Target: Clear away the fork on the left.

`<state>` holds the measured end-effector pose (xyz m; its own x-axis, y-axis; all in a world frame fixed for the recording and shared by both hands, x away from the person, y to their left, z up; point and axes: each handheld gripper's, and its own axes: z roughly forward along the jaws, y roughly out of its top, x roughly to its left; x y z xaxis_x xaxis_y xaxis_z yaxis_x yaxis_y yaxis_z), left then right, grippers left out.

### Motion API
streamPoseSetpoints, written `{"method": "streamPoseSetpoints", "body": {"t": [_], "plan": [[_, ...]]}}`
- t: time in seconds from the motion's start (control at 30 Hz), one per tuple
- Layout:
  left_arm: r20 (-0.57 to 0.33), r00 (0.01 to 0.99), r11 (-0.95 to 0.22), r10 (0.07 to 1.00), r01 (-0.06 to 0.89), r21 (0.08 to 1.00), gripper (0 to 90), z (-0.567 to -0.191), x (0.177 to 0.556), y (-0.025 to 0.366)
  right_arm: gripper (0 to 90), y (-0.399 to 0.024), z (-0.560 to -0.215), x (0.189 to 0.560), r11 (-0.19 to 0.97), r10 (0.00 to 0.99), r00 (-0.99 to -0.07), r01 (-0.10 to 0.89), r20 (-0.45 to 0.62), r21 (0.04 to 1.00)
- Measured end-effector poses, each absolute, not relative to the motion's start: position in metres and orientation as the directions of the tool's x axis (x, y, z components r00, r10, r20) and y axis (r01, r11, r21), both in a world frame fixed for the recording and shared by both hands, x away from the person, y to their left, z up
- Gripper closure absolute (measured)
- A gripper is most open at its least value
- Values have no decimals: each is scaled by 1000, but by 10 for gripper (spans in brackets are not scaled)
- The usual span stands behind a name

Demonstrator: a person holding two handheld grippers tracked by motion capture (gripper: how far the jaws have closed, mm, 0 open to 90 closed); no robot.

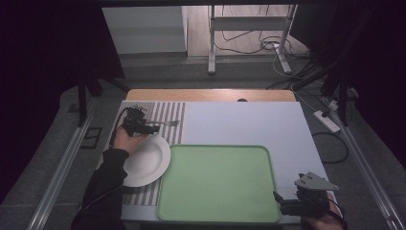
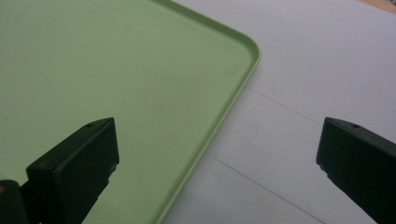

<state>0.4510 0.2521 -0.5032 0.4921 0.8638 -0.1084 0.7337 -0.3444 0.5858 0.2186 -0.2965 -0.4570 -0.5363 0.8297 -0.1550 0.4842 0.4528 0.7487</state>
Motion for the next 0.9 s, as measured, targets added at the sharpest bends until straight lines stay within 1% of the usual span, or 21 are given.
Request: {"method": "streamPoseSetpoints", "body": {"t": [0.03, 0.1, 0.13, 0.17, 0.23, 0.3, 0.57, 0.9], "plan": [[-95, 488, -350, 867, 735, 581, 423, -503, 454, 253, 0, -296, -457, 219, 453, 830, -536, 485, -155, 748], [-112, 490, -342, 865, 737, 584, 561, -504, 456, 255, 0, -296, -457, 219, 453, 830, -536, 484, -156, 748], [-117, 493, -343, 862, 738, 581, 602, -505, 457, 256, 0, -296, -457, 219, 454, 830, -536, 484, -156, 748], [-116, 497, -349, 860, 738, 578, 679, -505, 458, 257, 0, -296, -457, 219, 454, 830, -536, 485, -156, 748], [-114, 495, -351, 861, 742, 572, 798, -505, 461, 259, 0, -296, -457, 219, 454, 829, -537, 485, -156, 747], [-112, 492, -352, 864, 747, 564, 887, -505, 465, 261, 0, -296, -457, 219, 454, 829, -536, 485, -156, 747], [-129, 463, -334, 877, 780, 528, 888, -507, 480, 265, 0, -296, -457, 219, 454, 829, -537, 486, -156, 747], [-103, 431, -328, 896, 802, 500, 887, -508, 500, 266, 0, -296, -458, 219, 453, 829, -537, 485, -154, 748]]}}
